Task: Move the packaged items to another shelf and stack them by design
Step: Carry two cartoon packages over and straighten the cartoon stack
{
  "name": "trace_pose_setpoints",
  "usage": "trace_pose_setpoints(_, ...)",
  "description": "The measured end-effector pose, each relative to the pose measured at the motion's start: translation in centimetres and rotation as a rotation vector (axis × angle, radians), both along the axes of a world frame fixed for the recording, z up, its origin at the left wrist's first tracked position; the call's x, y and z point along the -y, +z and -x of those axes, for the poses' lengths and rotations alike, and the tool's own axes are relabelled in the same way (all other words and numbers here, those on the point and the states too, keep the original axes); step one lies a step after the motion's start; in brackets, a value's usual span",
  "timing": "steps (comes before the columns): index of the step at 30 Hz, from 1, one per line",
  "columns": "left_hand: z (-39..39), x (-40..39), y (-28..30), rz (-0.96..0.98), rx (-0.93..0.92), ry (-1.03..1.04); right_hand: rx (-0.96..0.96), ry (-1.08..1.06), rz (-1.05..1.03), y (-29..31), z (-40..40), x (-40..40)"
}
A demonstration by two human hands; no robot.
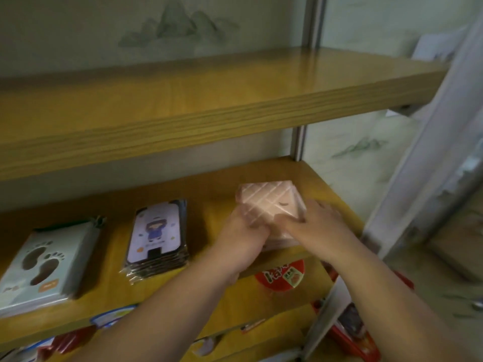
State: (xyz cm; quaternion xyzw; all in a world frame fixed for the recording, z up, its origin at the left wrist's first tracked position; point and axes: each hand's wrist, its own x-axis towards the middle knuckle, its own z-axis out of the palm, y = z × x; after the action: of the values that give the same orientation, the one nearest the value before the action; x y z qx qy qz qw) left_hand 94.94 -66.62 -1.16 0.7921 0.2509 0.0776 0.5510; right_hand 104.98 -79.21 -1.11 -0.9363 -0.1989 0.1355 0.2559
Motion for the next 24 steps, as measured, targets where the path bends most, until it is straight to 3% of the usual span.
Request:
trace_pose_setpoints(4, -1.2, 0.0, 0.1, 0.278, 0.029, 0.154, -0.038, 0.032, -0.197, -0.1, -0.6, 0.2)
trace_pose_setpoints(7, -2.2, -1.0, 0.9, 0.518, -0.070, 0.340, -0.119, 0.026, -0.285, -0.4, -0.8, 0.2)
trace_pose_setpoints(12, -3.9, -2.1, 2.0, 0.693, -0.161, 0.299, -0.322, 0.005, -0.462, -1.0, -1.8, 0.8)
trace_pose_setpoints(16, -4.3, -1.7, 1.5, 0.580, -0.094, 0.242, -0.488, 0.001, -0.546, -1.1, -2.5, 1.6)
trace_pose_setpoints(20, -3.6, -1.2, 1.3, 0.474, 0.040, 0.201, -0.537, -0.046, -0.623, -0.4, -2.9, 1.2)
trace_pose_setpoints(24, -2.4, -0.6, 1.6, 0.161, 0.244, 0.092, -0.337, 0.056, -0.777, 0.1, -2.7, 0.4)
